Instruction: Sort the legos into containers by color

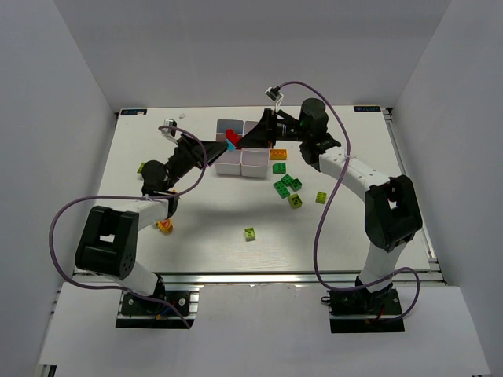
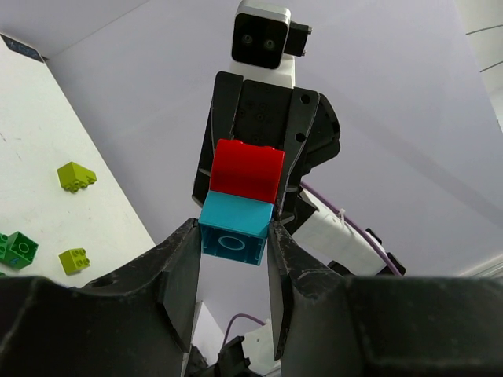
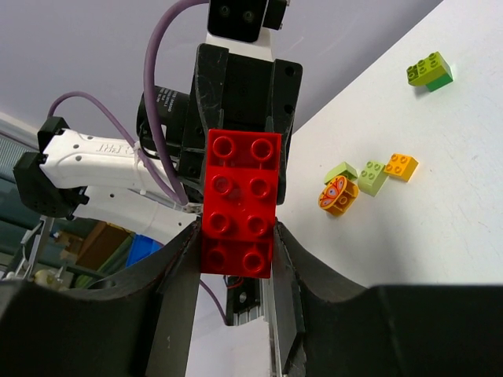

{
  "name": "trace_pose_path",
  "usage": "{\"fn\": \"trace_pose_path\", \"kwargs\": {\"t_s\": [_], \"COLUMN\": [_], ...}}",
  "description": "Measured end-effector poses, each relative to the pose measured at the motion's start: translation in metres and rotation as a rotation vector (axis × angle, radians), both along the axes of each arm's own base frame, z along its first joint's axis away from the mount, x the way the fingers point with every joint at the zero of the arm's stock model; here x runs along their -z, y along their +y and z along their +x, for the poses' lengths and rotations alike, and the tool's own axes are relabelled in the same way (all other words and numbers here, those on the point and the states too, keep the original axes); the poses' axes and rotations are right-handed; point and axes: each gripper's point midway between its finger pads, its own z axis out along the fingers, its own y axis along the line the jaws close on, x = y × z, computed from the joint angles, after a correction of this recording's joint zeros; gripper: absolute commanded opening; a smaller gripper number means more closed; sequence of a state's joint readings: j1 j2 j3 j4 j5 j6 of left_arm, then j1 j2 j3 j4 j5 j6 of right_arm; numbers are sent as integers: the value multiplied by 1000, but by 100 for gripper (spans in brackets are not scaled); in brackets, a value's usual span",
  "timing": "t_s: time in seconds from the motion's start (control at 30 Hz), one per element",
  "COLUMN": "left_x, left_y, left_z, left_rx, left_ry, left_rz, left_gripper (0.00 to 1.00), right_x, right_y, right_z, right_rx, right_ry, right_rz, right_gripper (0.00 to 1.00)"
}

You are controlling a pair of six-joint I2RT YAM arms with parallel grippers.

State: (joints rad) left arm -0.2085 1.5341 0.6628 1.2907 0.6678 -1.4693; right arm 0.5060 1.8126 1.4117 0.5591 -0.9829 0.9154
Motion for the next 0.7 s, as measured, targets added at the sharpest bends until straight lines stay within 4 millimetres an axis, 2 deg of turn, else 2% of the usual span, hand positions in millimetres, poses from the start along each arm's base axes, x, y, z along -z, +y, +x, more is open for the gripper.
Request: {"fn": "trace_pose_path", "kwargs": {"t_s": [0.17,0.5,0.7], "left_x": [0,8,-1], "left_y": [0,6,45], "left_z": [-1,-10,-1], "left_rx": [2,2,-103], "left_ry": [1,5,-9], "left_rz": [-1,28,45], "left_gripper": [4,1,1], "right_x": [0,5,9], "right_y": [-3,-5,-29], "right_z": [3,-2,30], "right_rx": [7,-24,75], "right_ry": [0,-9,-57], "right_rz": [-1,-17,-26], "right_gripper": [0,0,0]}}
